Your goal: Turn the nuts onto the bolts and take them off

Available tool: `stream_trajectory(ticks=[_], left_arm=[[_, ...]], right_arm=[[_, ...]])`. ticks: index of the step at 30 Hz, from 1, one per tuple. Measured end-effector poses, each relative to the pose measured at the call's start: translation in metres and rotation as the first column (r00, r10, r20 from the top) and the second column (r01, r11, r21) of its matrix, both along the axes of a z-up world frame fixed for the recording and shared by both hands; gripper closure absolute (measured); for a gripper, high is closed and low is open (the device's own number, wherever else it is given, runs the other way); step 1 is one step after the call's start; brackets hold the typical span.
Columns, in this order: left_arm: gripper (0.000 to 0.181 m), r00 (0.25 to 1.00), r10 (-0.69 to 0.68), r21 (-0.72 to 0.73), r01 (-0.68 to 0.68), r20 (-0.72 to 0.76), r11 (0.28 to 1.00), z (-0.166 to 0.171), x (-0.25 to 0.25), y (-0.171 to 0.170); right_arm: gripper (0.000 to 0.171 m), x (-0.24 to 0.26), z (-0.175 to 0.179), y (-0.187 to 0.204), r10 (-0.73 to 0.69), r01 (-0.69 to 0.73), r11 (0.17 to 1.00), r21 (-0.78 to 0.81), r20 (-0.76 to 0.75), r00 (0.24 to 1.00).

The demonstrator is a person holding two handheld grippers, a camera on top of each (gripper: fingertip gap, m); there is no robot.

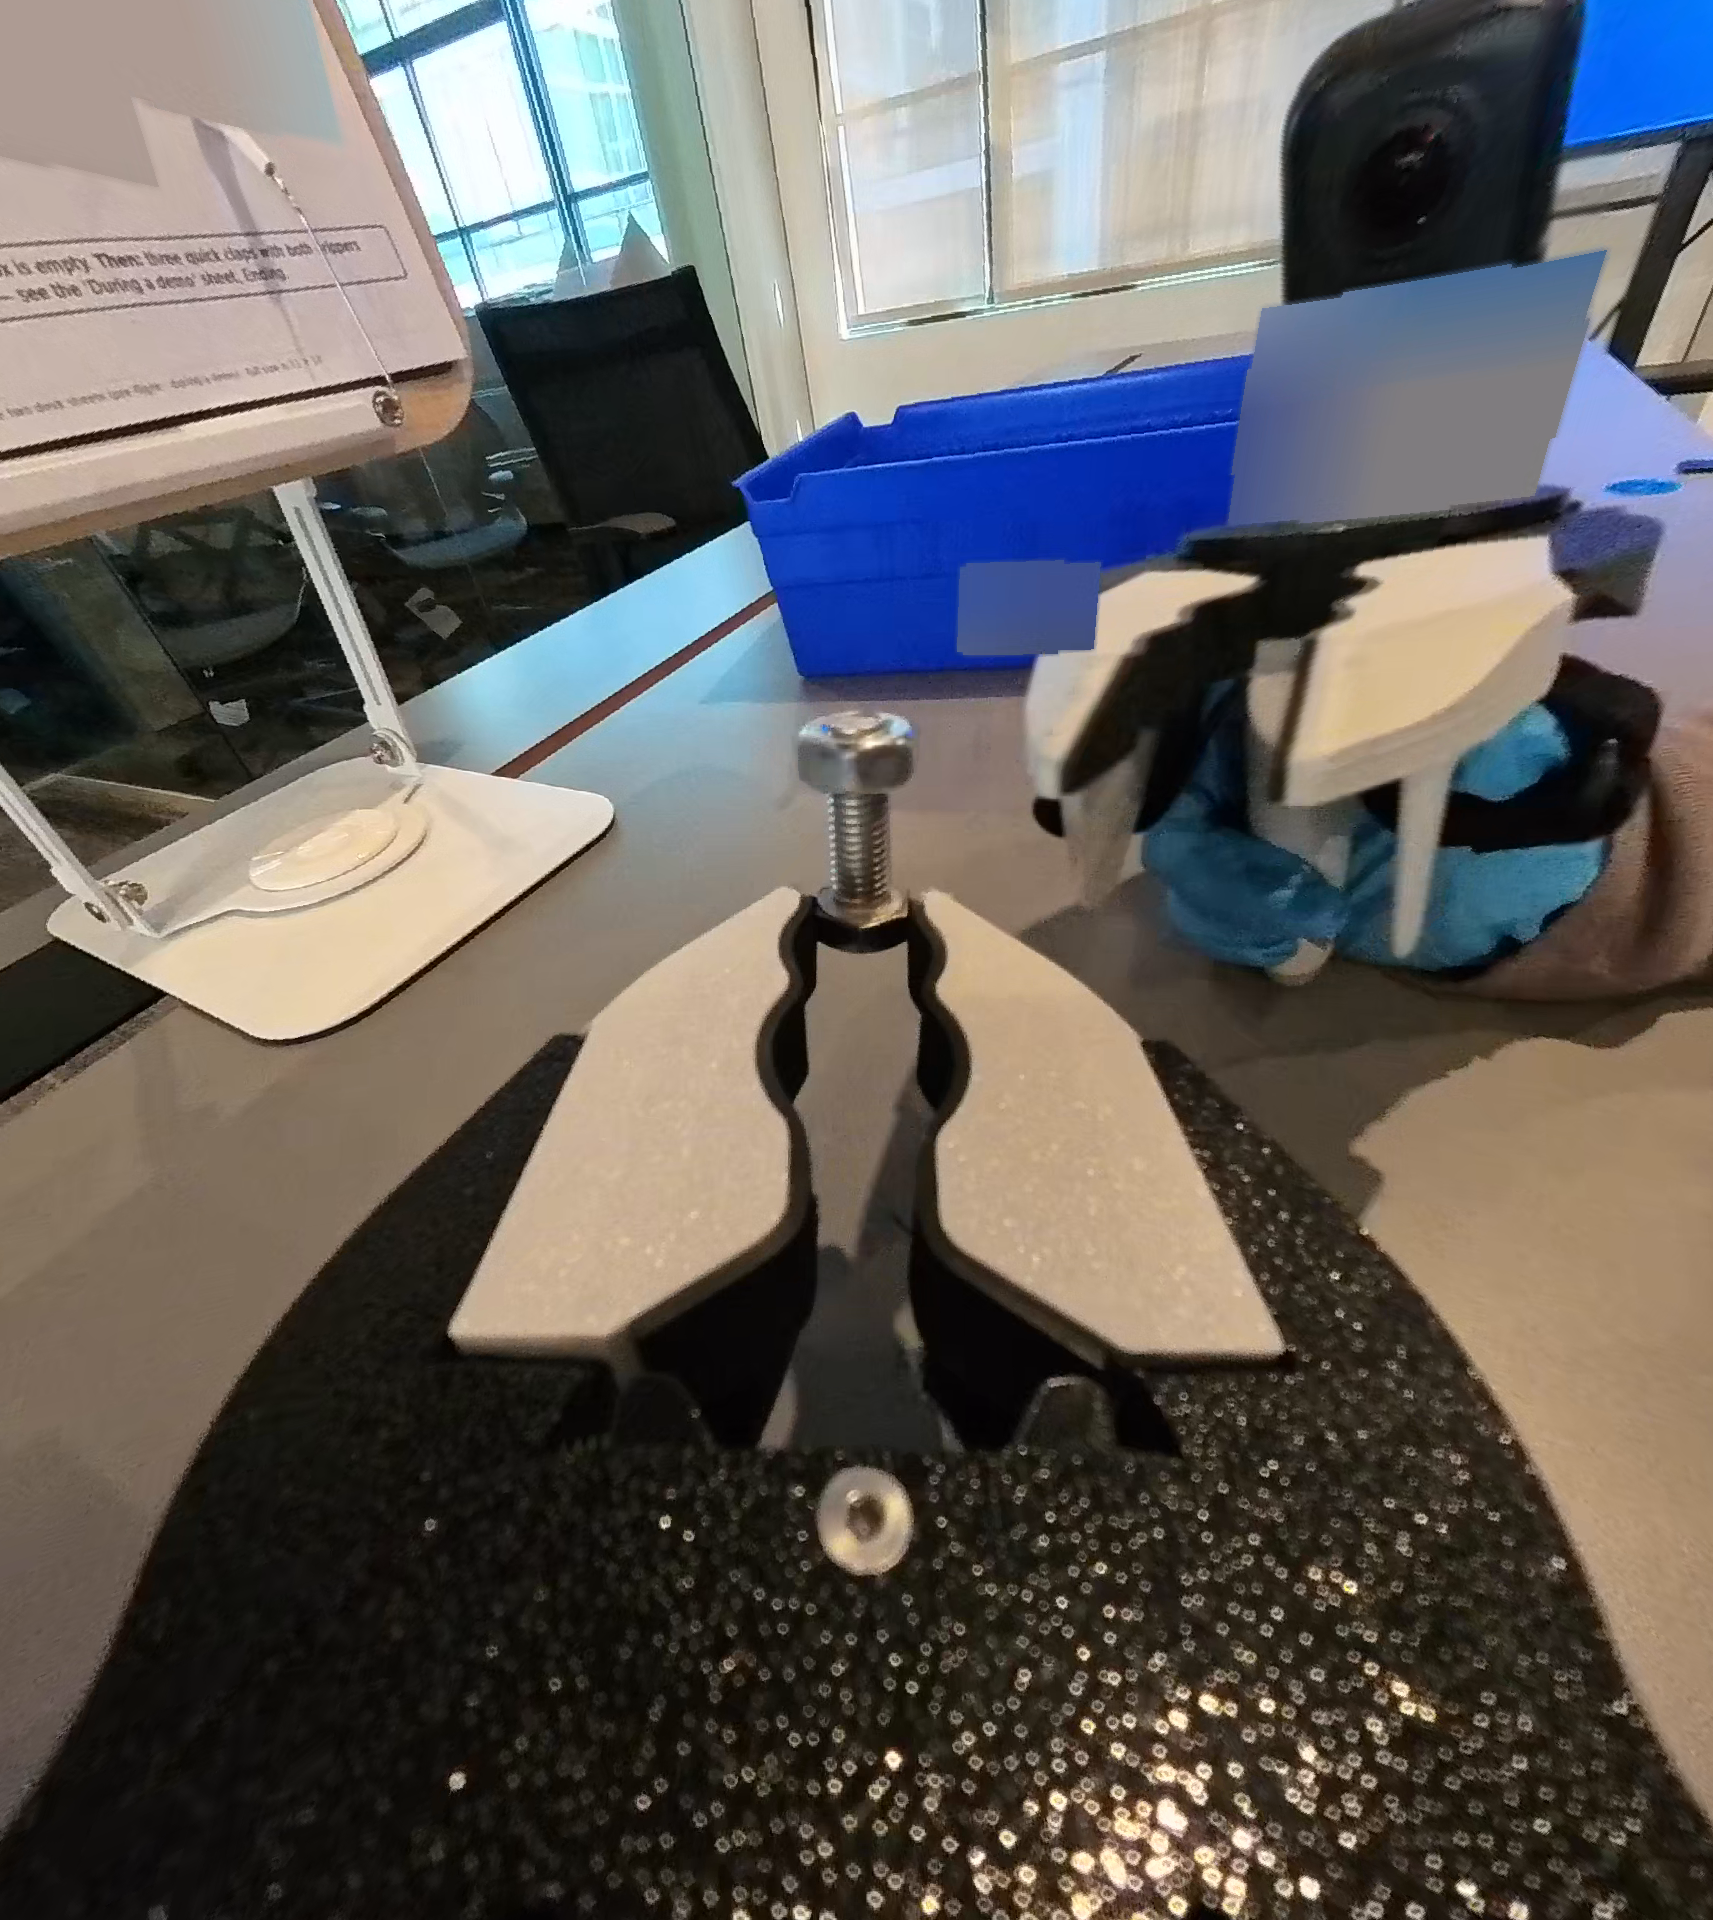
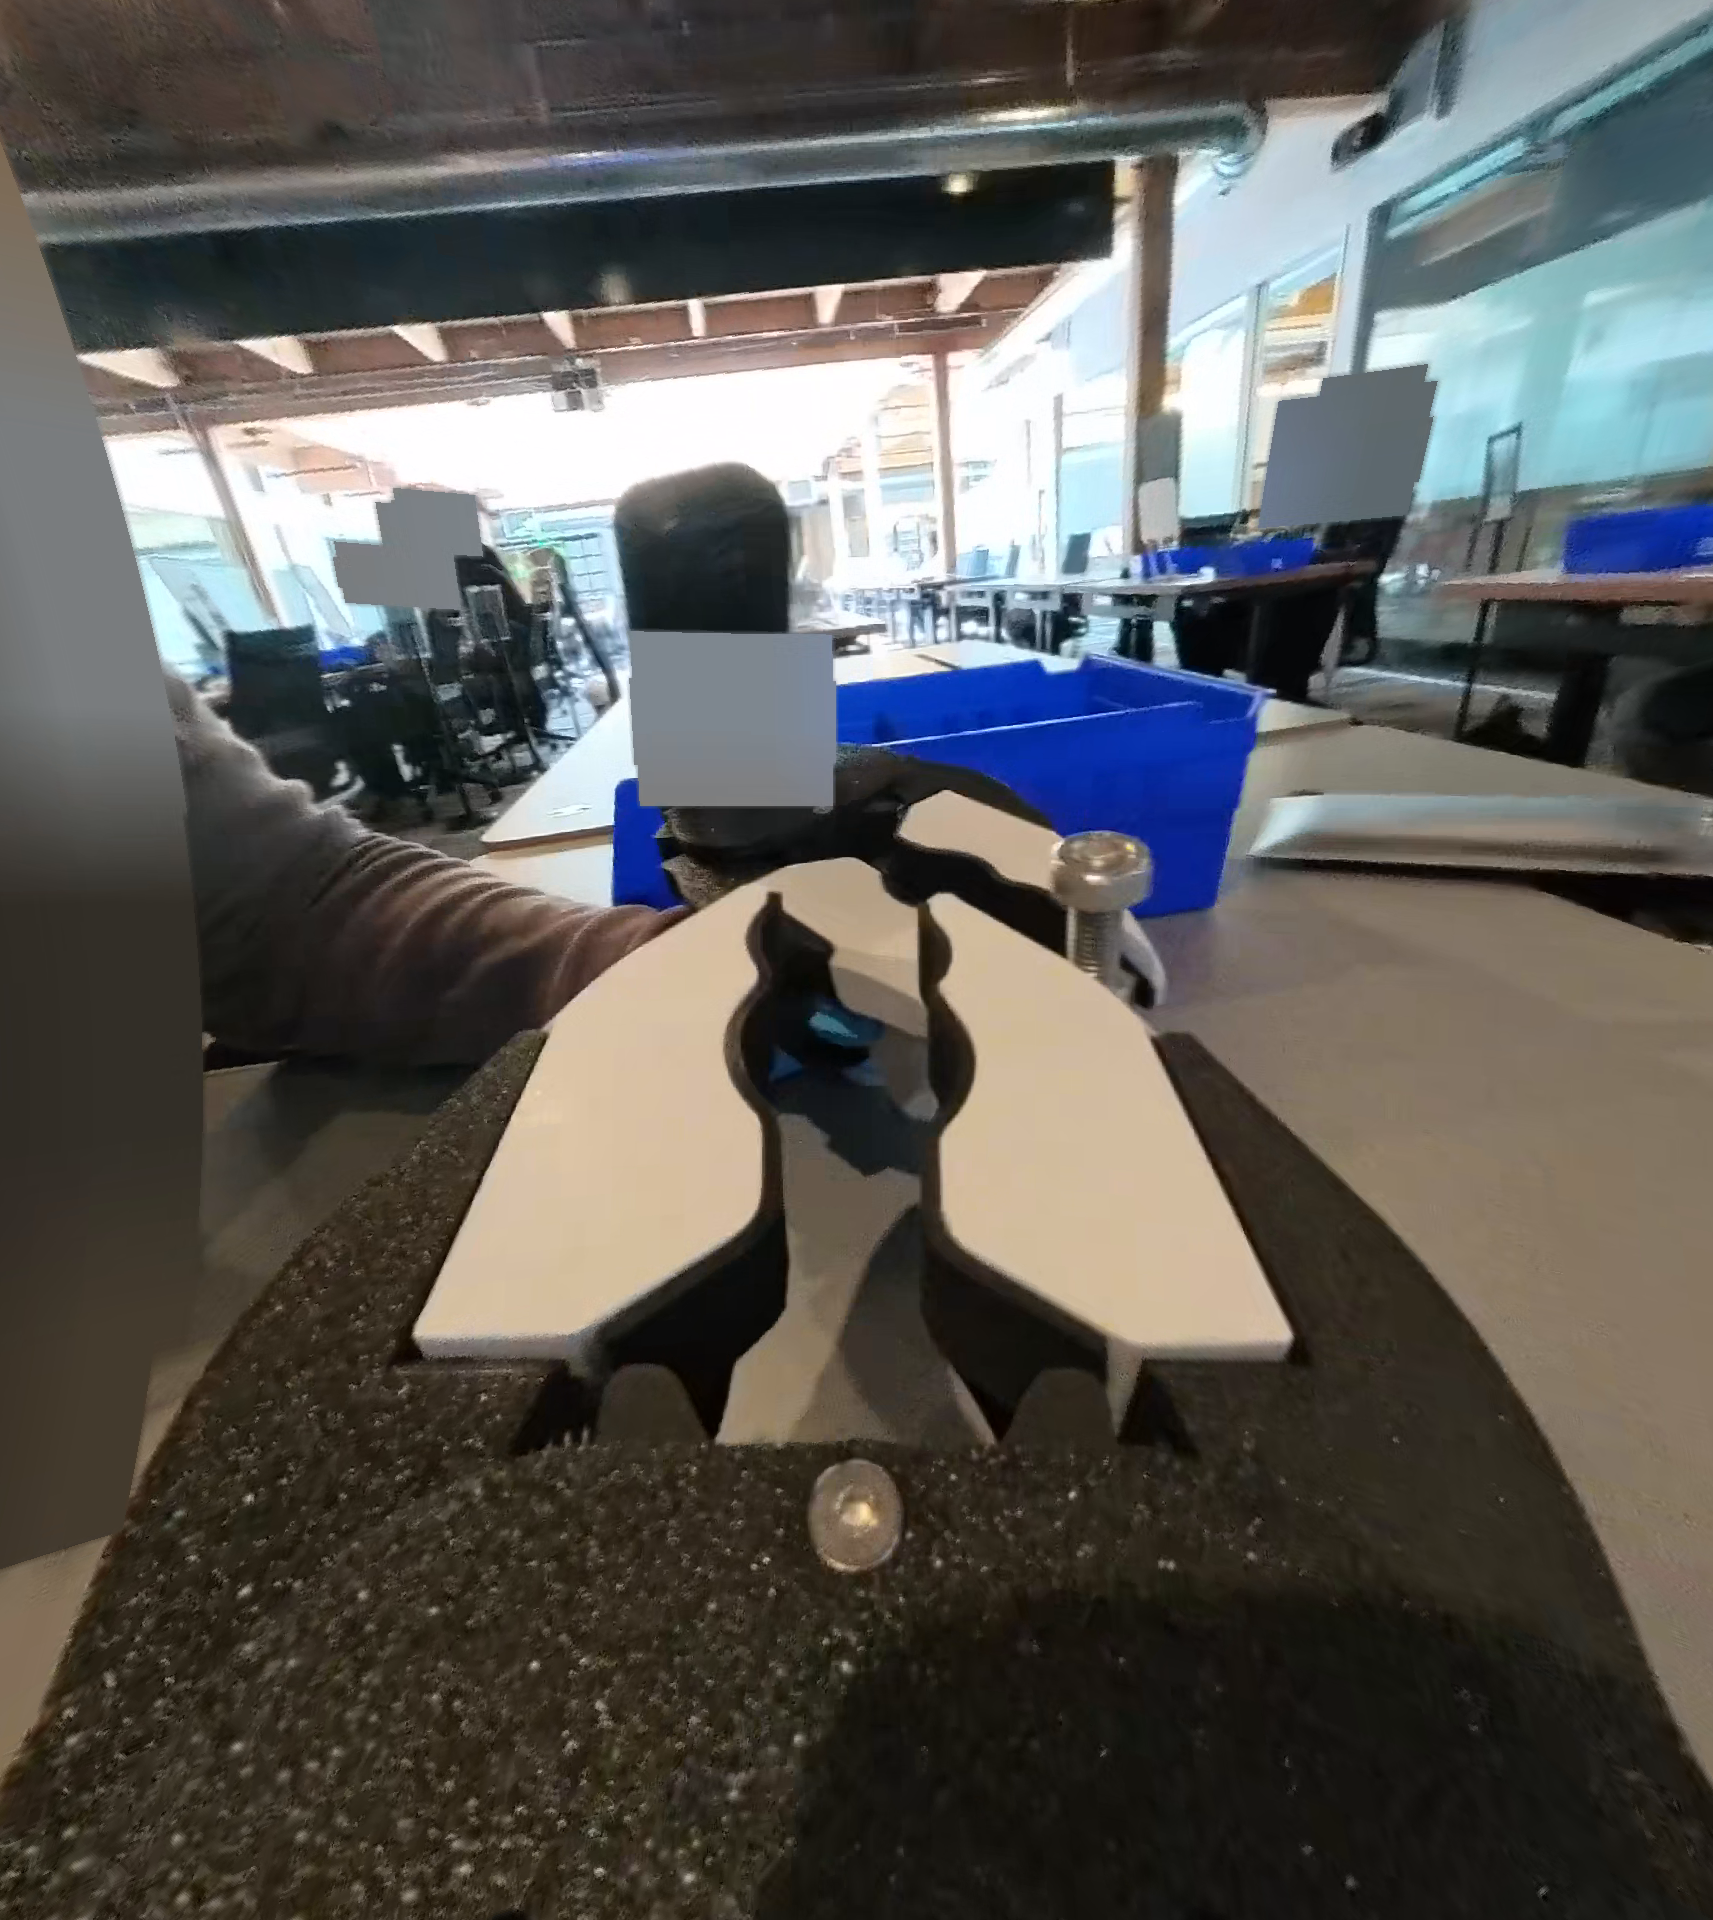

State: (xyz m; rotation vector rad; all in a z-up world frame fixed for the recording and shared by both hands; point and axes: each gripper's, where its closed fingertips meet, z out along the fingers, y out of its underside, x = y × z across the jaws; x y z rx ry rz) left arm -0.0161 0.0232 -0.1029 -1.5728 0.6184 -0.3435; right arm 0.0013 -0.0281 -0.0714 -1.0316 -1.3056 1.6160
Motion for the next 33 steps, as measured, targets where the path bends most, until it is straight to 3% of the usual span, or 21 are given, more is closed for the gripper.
stream_trajectory(ticks=[4, 8, 12, 14, 16, 24, 27, 29, 33], left_arm=[[0.165, 1.0, -0.001, 0.001, 0.001, -0.006, 1.0, 0.0, 0.001, 0.0], [0.165, 1.0, -0.002, 0.0, 0.002, -0.006, 1.0, 0.0, 0.001, 0.0], [0.165, 1.0, -0.002, 0.0, 0.002, -0.007, 1.0, -0.001, 0.001, 0.0], [0.165, 1.0, -0.002, 0.0, 0.002, -0.002, 1.0, 0.0, 0.001, 0.0], [0.165, 1.0, -0.002, -0.001, 0.002, -0.001, 1.0, 0.0, 0.0, -0.001], [0.165, 1.0, -0.003, 0.0, 0.003, -0.008, 1.0, -0.001, 0.001, -0.001], [0.165, 1.0, -0.002, -0.001, 0.002, -0.005, 1.0, -0.001, 0.001, -0.001], [0.165, 1.0, -0.002, -0.001, 0.002, 0.0, 1.0, 0.0, 0.0, -0.001], [0.165, 1.0, -0.003, -0.001, 0.003, -0.004, 1.0, -0.001, 0.001, -0.001]], right_arm=[[0.128, -0.003, 0.004, 0.019, -0.163, 0.167, 0.984, 0.065, -0.062, 0.985], [0.111, -0.008, 0.003, 0.028, -0.239, 0.247, 0.963, 0.11, -0.081, 0.968], [0.113, -0.009, 0.001, 0.022, -0.197, 0.202, 0.975, 0.096, -0.06, 0.979], [0.15, -0.002, 0.0, 0.001, -0.029, 0.029, 0.999, 0.043, -0.009, 1.0], [0.146, 0.0, 0.0, -0.001, -0.001, 0.001, 1.0, 0.011, 0.006, 1.0], [0.111, -0.009, 0.002, 0.028, -0.225, 0.23, 0.97, 0.08, -0.067, 0.972], [0.116, -0.01, 0.0, 0.018, -0.163, 0.167, 0.983, 0.083, -0.047, 0.985], [0.149, -0.001, 0.0, -0.001, -0.012, 0.012, 0.999, 0.032, -0.003, 1.0], [0.135, -0.001, 0.003, 0.009, -0.062, 0.062, 0.998, 0.006, -0.026, 0.998]])
